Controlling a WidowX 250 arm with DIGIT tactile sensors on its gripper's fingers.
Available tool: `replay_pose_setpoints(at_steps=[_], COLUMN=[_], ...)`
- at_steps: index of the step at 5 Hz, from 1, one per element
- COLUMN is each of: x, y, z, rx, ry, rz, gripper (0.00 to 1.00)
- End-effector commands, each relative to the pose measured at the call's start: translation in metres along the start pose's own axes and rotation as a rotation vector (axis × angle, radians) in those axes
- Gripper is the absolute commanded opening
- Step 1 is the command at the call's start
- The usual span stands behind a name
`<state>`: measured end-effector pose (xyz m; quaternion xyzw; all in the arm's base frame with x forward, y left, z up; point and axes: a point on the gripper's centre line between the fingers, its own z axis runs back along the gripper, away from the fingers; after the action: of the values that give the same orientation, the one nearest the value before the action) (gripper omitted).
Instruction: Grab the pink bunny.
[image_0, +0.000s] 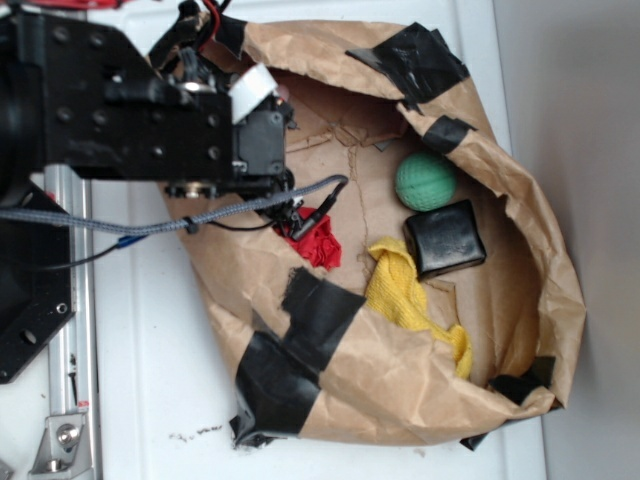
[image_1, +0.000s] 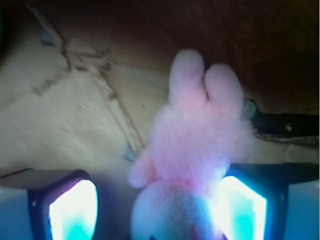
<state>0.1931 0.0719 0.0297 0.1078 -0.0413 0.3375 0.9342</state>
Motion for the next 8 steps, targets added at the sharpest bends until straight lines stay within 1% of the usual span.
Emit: replay_pose_setpoints(at_steps=[1, 2, 3, 4, 5, 6, 7, 8], x=[0.003, 0.014, 0.023, 0.035, 0.043, 0.045, 0.048, 0.049], y=[0.016, 0.008, 0.006, -0.014, -0.037, -0.047, -0.051, -0.062], z=[-0.019, -0.016, -0.007, 0.033, 0.066, 0.081, 0.091, 0.11], rx=[-0.011, -0.08, -0.168, -0.357, -0.433, -0.445, -0.449, -0.377], ry=[0.06, 0.057, 0.057, 0.044, -0.018, -0.053, -0.073, -0.071], rz=[-0.042, -0.042, -0.006, 0.004, -0.02, -0.032, -0.047, -0.133], gripper=[0.0, 0.0, 0.0, 0.0, 0.0, 0.0, 0.0, 0.0])
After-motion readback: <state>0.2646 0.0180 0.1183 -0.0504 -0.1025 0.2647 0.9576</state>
